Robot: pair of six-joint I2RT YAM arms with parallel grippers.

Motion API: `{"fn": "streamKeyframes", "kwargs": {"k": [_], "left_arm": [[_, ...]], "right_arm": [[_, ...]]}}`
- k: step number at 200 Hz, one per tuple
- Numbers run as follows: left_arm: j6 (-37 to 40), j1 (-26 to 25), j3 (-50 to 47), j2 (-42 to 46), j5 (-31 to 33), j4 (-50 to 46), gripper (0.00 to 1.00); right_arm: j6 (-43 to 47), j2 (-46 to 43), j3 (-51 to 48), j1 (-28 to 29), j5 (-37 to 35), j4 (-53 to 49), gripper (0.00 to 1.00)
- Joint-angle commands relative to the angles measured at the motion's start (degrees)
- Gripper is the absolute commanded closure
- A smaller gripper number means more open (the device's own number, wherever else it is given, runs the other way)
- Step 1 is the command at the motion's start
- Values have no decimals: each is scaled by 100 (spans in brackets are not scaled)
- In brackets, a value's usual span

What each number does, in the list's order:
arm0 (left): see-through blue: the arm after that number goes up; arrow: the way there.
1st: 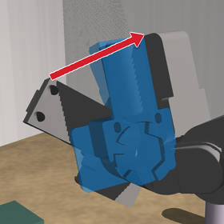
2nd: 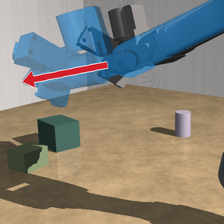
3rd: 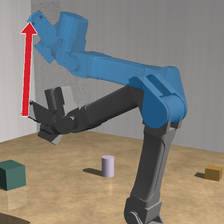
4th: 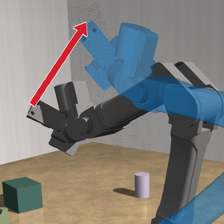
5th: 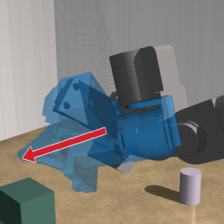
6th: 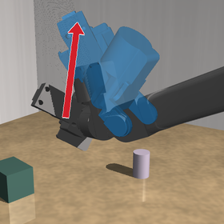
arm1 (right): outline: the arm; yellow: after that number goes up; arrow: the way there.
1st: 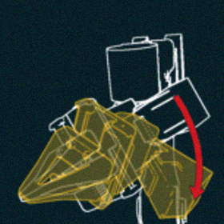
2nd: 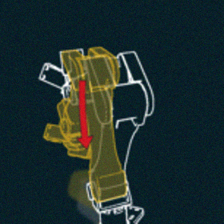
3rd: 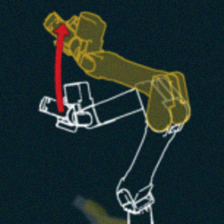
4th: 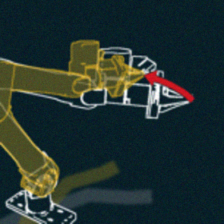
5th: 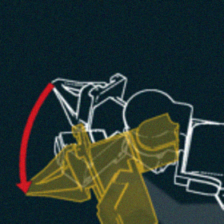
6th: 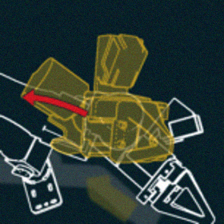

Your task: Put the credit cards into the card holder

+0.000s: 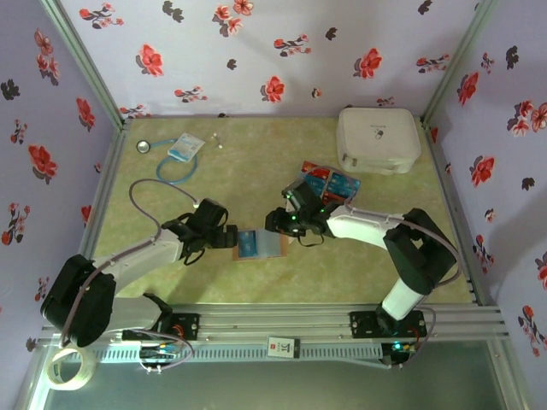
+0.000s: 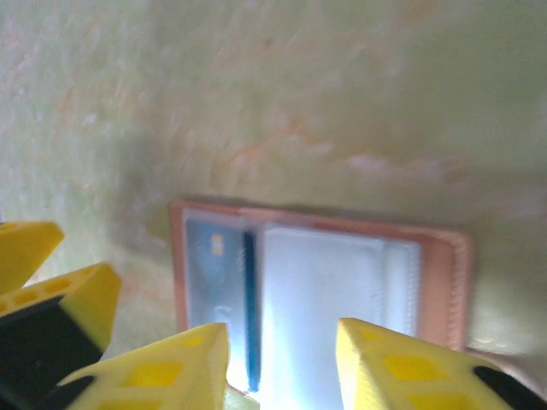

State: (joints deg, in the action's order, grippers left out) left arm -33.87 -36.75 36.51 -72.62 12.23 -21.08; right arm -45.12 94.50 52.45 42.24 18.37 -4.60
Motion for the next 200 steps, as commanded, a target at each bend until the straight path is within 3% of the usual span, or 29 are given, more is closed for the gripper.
{"fn": "streamKeyframes", "kwargs": {"k": [1, 31, 72, 200], "left_arm": [[13, -54, 122, 94, -132, -50, 0], [-119, -263, 189, 9, -151, -6, 0], [-303, -653, 370, -324, -134, 92, 0], [-189, -1289, 885, -1159, 49, 249, 0]], "right_arm": [[528, 38, 195, -184, -116, -479, 71], [707, 328, 444, -207, -23, -597, 88], [647, 684, 536, -190, 167, -374, 98], [449, 1273, 731, 73, 343, -34, 100]]}}
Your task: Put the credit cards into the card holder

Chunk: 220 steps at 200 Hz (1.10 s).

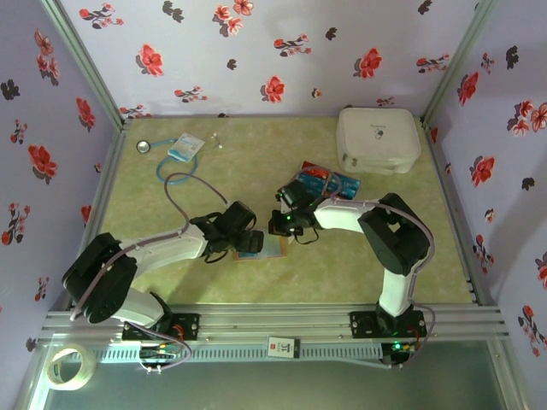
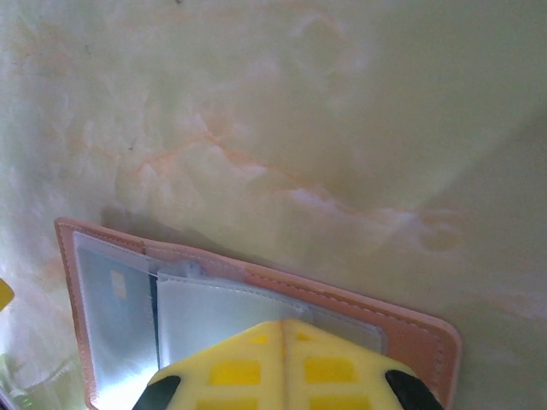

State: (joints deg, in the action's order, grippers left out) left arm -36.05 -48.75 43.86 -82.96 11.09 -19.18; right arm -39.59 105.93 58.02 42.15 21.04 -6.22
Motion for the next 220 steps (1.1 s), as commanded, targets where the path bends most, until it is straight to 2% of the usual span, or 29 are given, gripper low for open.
{"fn": "streamKeyframes", "kwargs": {"k": [1, 109, 161, 220], "left_arm": [[33, -90, 150, -129, 164, 57, 0], [97, -184, -67, -449, 329, 224, 0], [63, -180, -209, -484, 358, 292, 0], [146, -181, 28, -225, 407, 134, 0]], "right_arm": [[-102, 130, 174, 87, 85, 129, 100], [-128, -30, 245, 108, 50, 50, 100], [-97, -430, 146, -8, -74, -77, 92], [-9, -520, -52, -119, -107, -125, 95]]}}
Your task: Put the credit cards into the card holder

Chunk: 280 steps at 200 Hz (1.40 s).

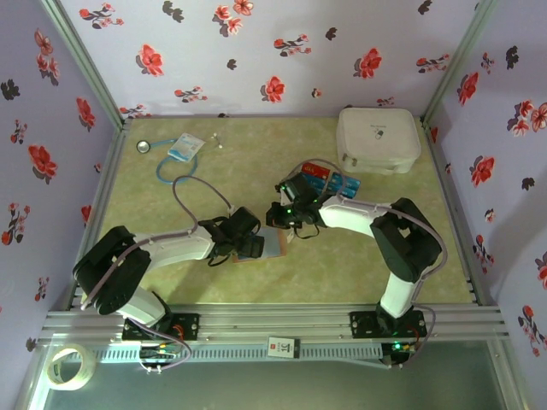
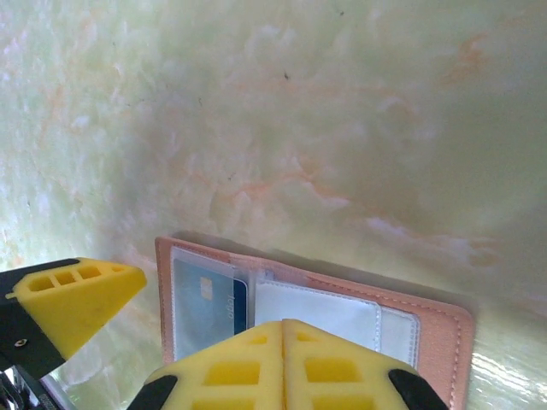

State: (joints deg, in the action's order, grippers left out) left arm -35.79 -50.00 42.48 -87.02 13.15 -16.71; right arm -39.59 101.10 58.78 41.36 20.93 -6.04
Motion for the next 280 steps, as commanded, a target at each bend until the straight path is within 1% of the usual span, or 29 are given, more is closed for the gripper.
{"fn": "streamKeyframes", "kwargs": {"k": [1, 56, 171, 248, 280], "left_arm": [[122, -55, 174, 192, 204, -122, 0], [156, -55, 343, 236, 184, -205, 0], [171, -54, 290, 38, 100, -73, 0], [200, -57, 119, -194, 126, 72, 0], [144, -59, -9, -210, 153, 106, 0]], "right_arm": [[-7, -33, -129, -41, -93, -138, 95], [-75, 230, -174, 2, 46, 66, 100], [-172, 637, -26, 280, 106, 208, 100], [-208, 620, -25, 311, 104, 204, 100], [-163, 481, 75, 294, 89, 93, 100]]}}
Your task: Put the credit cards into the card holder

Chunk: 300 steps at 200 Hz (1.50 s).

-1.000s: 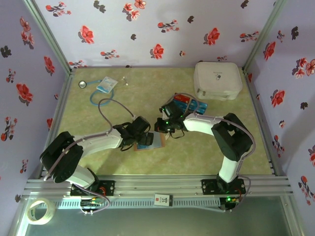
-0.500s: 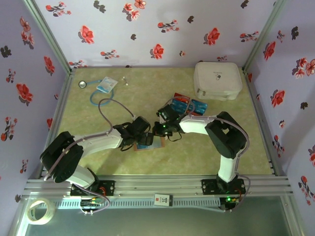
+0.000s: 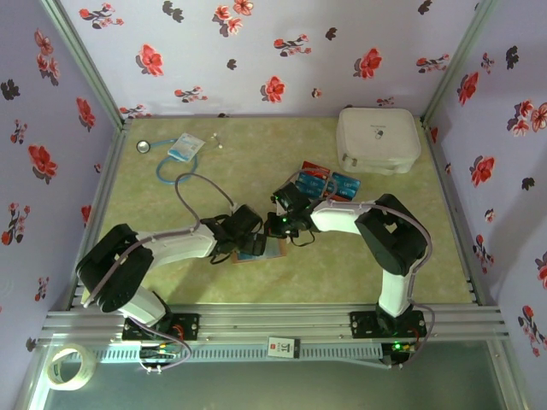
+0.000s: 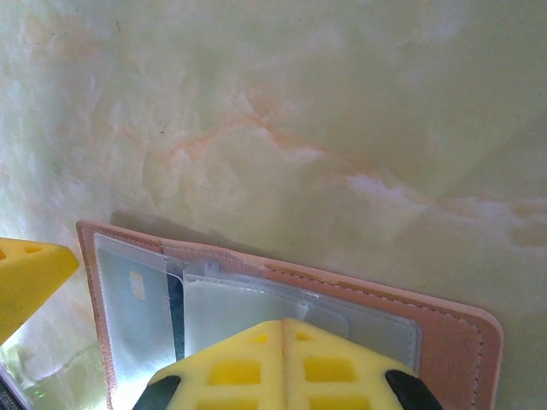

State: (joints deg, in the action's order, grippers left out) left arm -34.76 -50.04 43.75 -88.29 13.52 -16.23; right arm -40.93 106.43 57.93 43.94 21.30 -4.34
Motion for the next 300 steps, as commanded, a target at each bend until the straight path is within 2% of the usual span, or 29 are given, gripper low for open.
{"fn": "streamKeyframes", "kwargs": {"k": [1, 63, 113, 201, 233, 300], "left_arm": [[41, -52, -137, -83, 112, 58, 0], [-24, -54, -296, 4, 151, 102, 0], [-37, -55, -306, 52, 159, 155, 0], [-40, -50, -304, 129, 163, 148, 0], [-42, -54, -310, 125, 161, 156, 0], [-49, -53, -326, 127, 175, 189, 0]], "right_arm": [[-25, -57, 159, 36, 51, -86, 100], [7, -625, -19, -154, -144, -252, 85], [-152, -625, -307, -167, -114, -15, 72], [-462, -370, -599, -40, 49, 457, 67], [-603, -520, -780, -34, 50, 609, 60], [-888, -792, -1036, -10, 61, 790, 59]]}}
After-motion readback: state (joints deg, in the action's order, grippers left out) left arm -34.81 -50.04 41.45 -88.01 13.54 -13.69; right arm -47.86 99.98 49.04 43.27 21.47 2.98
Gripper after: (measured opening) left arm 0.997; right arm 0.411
